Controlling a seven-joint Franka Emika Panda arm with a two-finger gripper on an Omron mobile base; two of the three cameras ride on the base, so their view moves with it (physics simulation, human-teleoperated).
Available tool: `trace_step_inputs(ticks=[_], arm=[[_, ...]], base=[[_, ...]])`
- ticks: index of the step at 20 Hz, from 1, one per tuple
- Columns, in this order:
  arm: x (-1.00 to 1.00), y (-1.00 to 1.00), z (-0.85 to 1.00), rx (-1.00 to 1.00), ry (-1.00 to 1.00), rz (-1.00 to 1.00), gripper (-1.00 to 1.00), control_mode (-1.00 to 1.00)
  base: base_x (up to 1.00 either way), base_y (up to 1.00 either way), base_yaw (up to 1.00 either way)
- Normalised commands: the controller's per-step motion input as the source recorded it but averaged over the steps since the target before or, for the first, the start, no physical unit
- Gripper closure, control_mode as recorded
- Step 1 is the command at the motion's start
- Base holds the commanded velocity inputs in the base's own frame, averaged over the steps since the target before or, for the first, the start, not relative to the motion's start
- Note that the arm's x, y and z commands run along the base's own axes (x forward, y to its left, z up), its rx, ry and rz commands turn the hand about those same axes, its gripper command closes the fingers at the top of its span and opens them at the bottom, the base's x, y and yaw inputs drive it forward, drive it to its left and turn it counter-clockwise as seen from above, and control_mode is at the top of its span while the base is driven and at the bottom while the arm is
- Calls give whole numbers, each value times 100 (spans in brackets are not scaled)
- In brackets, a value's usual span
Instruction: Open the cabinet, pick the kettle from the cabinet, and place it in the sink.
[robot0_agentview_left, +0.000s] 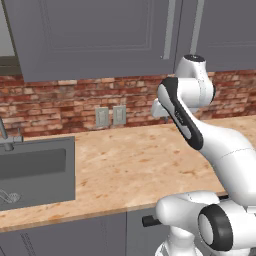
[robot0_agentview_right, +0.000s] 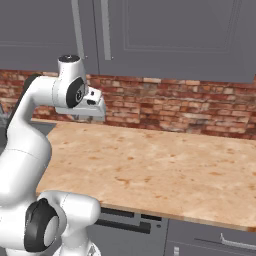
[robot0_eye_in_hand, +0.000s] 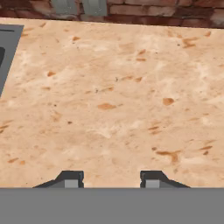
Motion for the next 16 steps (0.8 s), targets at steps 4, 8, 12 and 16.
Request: trace_step_inputs(ticks=[4,8,12,16], arm=[[-11,0,0,0,-8,0,-100,-100],[-28,-7,0,1,-17,-1,-100,-100],[-23,-5,1,0,-16,-12,-100,-100],[-11,-9,12,0,-9,-22,-100,-100]], base=[[0,0,0],[0,0,0],[0,0,0],[0,0,0]])
